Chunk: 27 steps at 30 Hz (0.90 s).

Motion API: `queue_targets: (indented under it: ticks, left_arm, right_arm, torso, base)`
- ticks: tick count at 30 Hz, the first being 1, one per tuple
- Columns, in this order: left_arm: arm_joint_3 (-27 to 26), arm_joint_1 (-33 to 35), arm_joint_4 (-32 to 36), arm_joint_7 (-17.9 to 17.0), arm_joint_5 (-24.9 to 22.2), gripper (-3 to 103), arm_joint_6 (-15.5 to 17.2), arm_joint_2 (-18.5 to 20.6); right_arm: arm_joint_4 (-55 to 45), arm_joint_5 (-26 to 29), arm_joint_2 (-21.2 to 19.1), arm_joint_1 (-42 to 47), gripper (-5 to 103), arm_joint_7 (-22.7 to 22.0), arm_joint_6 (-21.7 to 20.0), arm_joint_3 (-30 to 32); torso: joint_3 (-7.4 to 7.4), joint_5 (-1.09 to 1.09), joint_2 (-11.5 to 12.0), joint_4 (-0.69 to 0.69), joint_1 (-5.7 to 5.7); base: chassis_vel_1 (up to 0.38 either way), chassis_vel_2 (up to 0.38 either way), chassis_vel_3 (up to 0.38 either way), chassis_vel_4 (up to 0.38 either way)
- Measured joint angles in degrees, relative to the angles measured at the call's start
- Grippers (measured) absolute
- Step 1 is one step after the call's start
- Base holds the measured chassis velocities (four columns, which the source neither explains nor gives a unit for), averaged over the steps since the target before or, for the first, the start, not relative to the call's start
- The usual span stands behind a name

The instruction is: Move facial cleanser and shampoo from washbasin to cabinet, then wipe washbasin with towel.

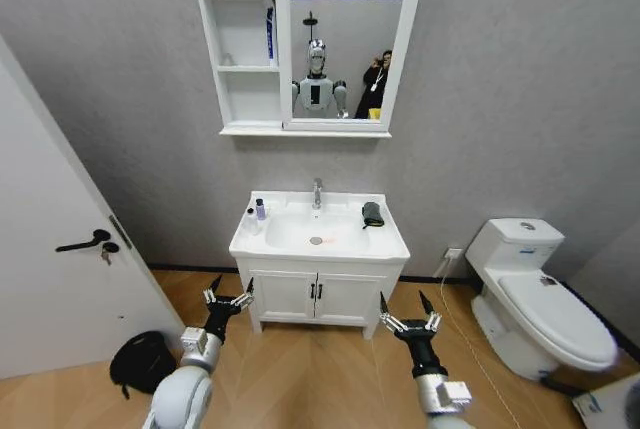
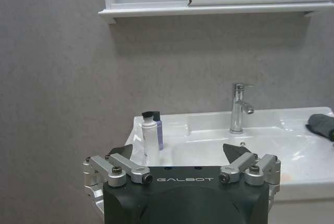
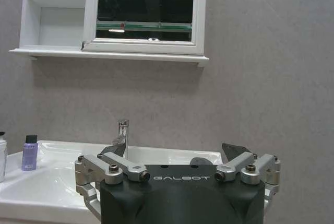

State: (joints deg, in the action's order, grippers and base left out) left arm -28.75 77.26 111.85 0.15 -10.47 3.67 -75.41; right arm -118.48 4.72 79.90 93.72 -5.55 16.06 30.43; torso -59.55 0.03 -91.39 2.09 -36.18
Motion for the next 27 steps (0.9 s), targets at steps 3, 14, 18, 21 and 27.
queue_targets:
  ticks: [3, 14, 18, 21, 27]
  left_arm:
    - [-0.2, -0.6, -1.2, -0.3, 0.3, 98, -0.4, 0.0]
    - [-0.5, -1.3, -3.8, -0.4, 0.9, 98, -1.4, -0.9]
    - [-0.5, -2.6, -5.3, -0.6, 0.7, 98, -1.5, -0.7]
    - [0.1, -7.2, -11.2, -0.8, 0.0, 98, -1.6, -0.7]
    - [0.2, -11.5, -16.9, -0.8, -0.7, 98, -1.9, -0.4]
  right_arm:
    - [0.0, 0.0, -0.1, -0.1, 100, -0.2, 0.0, -0.4]
    - [1.5, -2.0, 0.1, -1.3, 100, -3.3, 2.0, -0.9]
    - [1.8, -2.4, 0.3, -1.6, 100, -3.2, 3.3, -1.1]
    - [1.9, -2.4, 0.2, -1.9, 100, -2.2, 4.4, -1.2]
    - [2.3, -2.1, -0.4, -2.4, 100, -1.9, 4.9, -1.1]
  torso:
    - [0.0, -0.05, 0.0, 0.01, -0.03]
    - [-0.01, -0.05, 0.0, 0.0, -0.03]
    - [-0.01, 0.0, 0.0, 0.04, -0.01]
    - [0.01, -0.02, 0.0, 0.0, 0.04]
    - [0.01, -0.02, 0.0, 0.01, 0.06]
  base:
    - [-0.336, 0.344, 0.365, -0.372]
    - [-0.255, 0.26, 0.249, -0.241]
    - [-0.046, 0.118, 0.084, -0.071]
    - [-0.005, 0.018, -0.007, -0.002]
    - [0.0, 0.0, 0.0, 0.0]
